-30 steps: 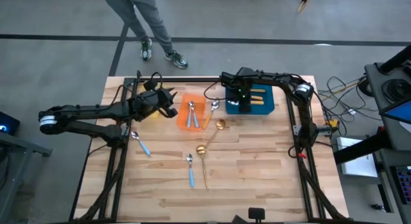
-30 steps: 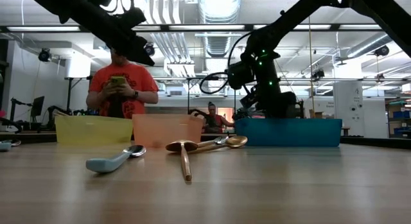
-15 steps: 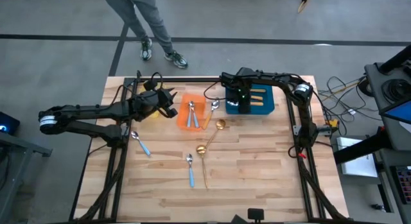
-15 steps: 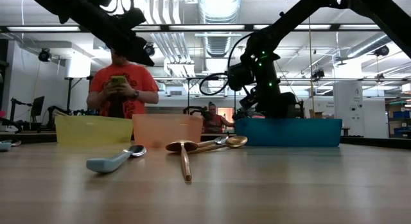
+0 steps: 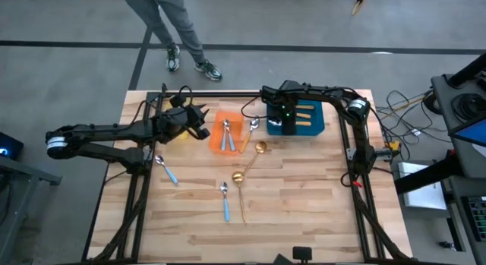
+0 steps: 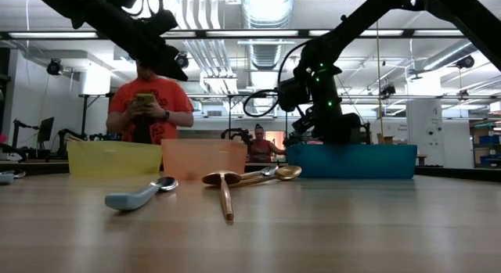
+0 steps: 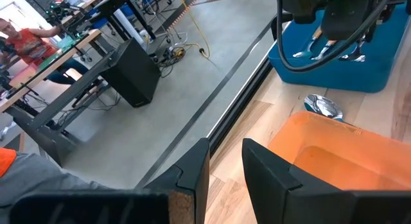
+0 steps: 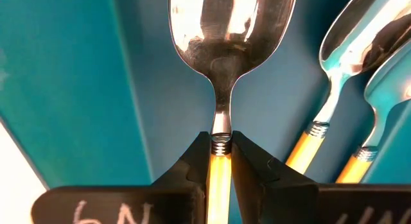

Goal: Sort silverware by color (type)
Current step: Put the yellow spoon into the blue bin

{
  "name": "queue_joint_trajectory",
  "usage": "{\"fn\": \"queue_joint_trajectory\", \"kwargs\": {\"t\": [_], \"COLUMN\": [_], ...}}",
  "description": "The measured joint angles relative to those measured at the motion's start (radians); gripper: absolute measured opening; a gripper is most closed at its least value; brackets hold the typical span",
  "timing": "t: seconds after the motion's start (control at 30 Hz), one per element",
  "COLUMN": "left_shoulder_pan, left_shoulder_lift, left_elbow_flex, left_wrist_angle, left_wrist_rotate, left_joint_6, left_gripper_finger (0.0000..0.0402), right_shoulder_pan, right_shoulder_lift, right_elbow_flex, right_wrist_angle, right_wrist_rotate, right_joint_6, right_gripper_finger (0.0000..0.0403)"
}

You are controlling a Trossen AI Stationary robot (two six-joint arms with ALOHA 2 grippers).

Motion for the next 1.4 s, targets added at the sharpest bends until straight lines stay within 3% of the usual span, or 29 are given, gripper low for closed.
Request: {"fn": "queue_joint_trajectory", "kwargs": {"t": [0.53, 1.1, 1.27, 1.4], "left_shoulder_pan": [0.000, 0.000, 0.000, 0.009], "left_shoulder_lift": [0.000, 0.000, -0.001, -0.012], "left_elbow_flex": [0.000, 0.000, 0.046, 0.079], "left_wrist_angle": [0.000, 0.000, 0.002, -0.005], "left_wrist_rotate": [0.000, -0.002, -0.106, -0.114], "left_joint_6": [0.000, 0.010, 0.097, 0.170], "left_gripper_finger": [0.0075, 0.0075, 0.0075, 0.0075], "right_shoulder_pan": [0.000, 0.000, 0.000, -0.013], "right_shoulder_lift": [0.000, -0.013, -0.060, -0.098], "right_elbow_flex": [-0.055, -0.027, -0.009, -0.009], "right_wrist_angle": [0.046, 0.038, 0.062, 0.186], "right_wrist_rotate": [0.003, 0.023, 0.030, 0.017], "right_joint_6": [-0.002, 0.090, 0.182, 0.228], "right_gripper_finger": [0.0030, 0.0124, 0.0128, 0.0118]}}
